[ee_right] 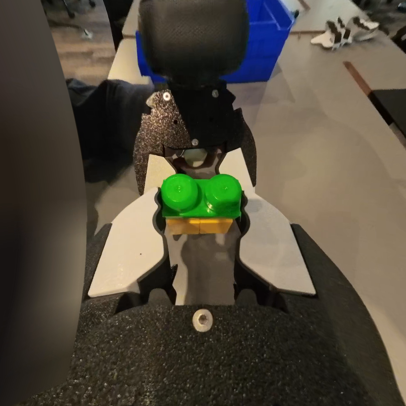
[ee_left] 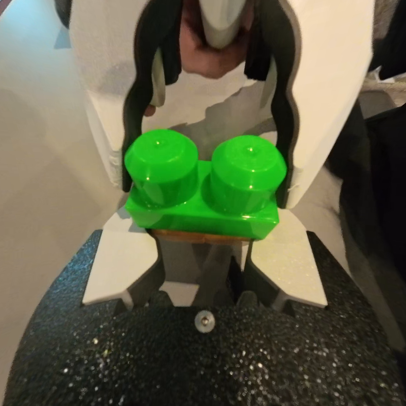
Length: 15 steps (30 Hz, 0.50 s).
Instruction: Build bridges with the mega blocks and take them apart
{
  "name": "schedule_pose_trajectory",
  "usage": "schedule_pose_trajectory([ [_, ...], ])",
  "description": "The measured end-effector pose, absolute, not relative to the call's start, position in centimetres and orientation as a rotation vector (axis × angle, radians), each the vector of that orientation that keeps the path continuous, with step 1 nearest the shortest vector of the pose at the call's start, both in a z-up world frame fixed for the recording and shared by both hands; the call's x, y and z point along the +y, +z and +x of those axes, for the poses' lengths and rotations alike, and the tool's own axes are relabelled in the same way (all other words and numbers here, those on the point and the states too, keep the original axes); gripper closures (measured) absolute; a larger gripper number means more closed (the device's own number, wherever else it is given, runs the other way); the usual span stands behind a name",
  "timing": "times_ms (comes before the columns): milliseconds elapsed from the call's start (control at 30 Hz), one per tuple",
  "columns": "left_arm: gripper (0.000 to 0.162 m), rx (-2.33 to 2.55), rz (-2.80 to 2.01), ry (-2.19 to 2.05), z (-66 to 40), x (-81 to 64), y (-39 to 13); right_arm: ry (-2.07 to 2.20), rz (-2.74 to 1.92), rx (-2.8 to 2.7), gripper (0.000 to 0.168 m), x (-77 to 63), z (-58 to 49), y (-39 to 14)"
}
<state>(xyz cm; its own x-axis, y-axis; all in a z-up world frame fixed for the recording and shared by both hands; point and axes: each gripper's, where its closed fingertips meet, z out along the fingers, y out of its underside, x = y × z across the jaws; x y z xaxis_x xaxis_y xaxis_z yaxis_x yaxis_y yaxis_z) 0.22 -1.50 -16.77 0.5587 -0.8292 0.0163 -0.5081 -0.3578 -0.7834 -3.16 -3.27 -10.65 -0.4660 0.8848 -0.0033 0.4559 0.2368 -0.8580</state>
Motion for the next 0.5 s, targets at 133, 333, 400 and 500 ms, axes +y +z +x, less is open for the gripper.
schedule_pose_trajectory([
  [133,0.074,1.105,-2.060,-0.518,0.4,-1.7,-17.4,1.079,-1.247,-2.096,0.101,-3.4,-2.9,-11.0],
  [333,0.073,1.114,-2.061,-0.520,0.6,-1.6,-17.7,1.019,-1.289,-2.165,0.101,-3.3,-2.5,-11.3],
  [400,0.073,1.121,-2.061,-0.513,0.6,-1.6,-17.8,1.020,-1.308,-2.172,0.101,-3.3,-2.5,-11.4],
  [500,0.073,1.129,-2.074,-0.492,0.5,-1.5,-18.1,0.998,-1.337,-2.184,0.101,-3.2,-2.5,-11.8],
])
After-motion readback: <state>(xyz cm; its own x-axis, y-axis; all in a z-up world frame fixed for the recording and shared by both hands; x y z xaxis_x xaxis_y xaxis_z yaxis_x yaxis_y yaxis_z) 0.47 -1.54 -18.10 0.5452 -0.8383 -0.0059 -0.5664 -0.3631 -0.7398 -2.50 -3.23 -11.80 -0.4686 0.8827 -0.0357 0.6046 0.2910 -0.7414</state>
